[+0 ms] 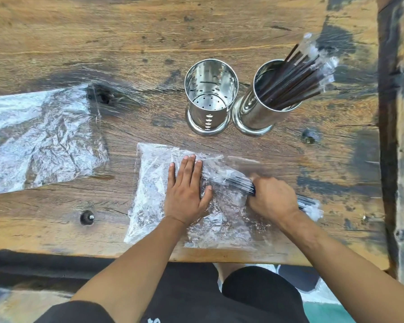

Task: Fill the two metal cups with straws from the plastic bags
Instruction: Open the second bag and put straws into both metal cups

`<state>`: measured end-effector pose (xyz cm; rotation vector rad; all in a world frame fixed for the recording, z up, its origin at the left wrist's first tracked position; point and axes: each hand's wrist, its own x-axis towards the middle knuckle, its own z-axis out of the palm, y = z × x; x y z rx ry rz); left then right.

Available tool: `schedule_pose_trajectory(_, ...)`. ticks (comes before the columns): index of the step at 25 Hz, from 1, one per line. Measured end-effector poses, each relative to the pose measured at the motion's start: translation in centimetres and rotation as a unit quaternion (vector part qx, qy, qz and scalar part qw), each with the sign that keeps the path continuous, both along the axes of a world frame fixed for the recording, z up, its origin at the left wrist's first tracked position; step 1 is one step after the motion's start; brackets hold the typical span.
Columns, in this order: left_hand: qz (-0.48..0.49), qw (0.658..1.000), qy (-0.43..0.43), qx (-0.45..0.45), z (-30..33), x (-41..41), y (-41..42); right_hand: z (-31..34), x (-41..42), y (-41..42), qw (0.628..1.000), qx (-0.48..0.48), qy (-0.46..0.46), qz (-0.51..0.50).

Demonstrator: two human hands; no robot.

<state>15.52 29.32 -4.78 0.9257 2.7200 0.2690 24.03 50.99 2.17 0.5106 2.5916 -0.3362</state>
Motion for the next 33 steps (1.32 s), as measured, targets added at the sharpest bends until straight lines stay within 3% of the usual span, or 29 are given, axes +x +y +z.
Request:
schedule_pose_trajectory(9,0.047,0.995,-0.091,0.008,2.5,-0.9,-1.4,1.2,2.8,2.5,0.996,-0.043,-0.054,-0.049)
schedule_pose_trajectory(16,0.064,0.986,-0.131,-0.084,4.6,-2.1,-6.0,1.7,1.5,0.8,0.993,-0.031,-0.093,-0.062)
schedule_pose_trajectory(21,0.172,0.965,-0.149,-0.134,5.9,-2.7,-7.5,3.6,0.4,-0.3,0.991,-0.071,-0.085,-0.071)
schedule_pose_trajectory(26,0.239,0.948,-0.171,-0.124,6.9,-3.3,-8.2,7.0,-3.3,-1.4,0.968,-0.219,0.017,-0.119)
schedule_pose_trajectory(31,0.247,0.941,-0.195,-0.123,7.7,-3.8,-8.2,11.5,-9.8,-3.2,0.924,-0.309,0.113,-0.193)
schedule_pose_trajectory(33,0.253,0.939,-0.204,-0.115,8.2,-4.6,-8.2,13.4,-12.7,-3.4,0.891,-0.368,0.140,-0.226)
